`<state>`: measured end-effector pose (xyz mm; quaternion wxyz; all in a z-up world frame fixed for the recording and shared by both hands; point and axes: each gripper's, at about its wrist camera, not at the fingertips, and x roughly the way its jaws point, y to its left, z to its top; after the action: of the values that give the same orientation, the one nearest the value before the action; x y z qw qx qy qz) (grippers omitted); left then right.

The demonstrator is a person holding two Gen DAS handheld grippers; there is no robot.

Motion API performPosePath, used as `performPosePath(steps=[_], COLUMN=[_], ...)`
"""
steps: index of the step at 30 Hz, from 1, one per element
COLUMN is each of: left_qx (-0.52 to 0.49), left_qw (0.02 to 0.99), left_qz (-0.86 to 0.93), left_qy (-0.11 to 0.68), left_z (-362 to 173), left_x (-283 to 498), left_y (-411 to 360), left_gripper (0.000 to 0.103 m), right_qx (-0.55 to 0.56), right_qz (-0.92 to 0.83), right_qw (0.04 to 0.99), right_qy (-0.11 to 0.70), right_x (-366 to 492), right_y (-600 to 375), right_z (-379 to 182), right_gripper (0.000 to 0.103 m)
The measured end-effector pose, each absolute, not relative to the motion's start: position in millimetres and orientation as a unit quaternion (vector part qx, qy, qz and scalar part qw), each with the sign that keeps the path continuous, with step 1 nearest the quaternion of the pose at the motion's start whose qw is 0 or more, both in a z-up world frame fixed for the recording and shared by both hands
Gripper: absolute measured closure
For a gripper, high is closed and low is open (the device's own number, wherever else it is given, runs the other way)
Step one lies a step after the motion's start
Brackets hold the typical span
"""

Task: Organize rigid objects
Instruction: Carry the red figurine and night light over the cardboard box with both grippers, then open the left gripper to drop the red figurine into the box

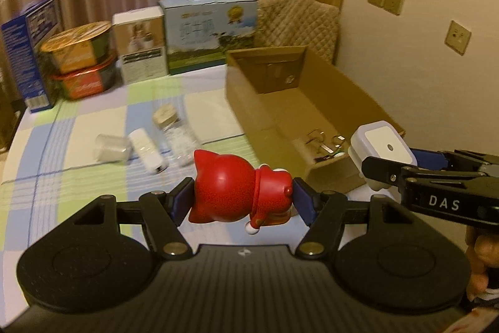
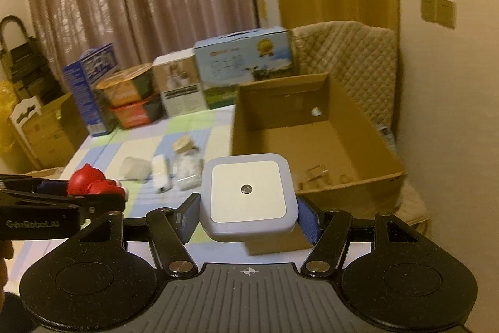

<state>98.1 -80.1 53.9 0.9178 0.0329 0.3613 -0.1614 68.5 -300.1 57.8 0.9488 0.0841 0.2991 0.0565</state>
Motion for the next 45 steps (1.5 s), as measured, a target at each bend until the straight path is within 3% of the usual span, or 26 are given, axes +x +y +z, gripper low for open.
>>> performPosePath(steps=[17,30,45], left_qx=[0.078,0.120,0.172], left_qw=[0.907,0.883,0.863], left_qz=[-0.226,-0.267,-0.293], left_qy=[0.348,0.366,0.373], left_z=[56.2,21.2,-10.7], left_x=[178.9,244.6,262.9], left_y=[-161.9,-201.3,-223.2], left_gripper=[0.040,0.040,0.040], right_qx=[0.101,0.094,0.096], right_qz=[0.013,0.006,0.006], right_qw=[0.948,0.935,0.931], right_qy=[0.301,0.341,0.353], right_x=[141.6,190.3,201.3], right_y=[-388.6,-405.4,-410.1], right_z=[60.6,21.9,6.6], right_gripper=[0.041,0.041,0.041])
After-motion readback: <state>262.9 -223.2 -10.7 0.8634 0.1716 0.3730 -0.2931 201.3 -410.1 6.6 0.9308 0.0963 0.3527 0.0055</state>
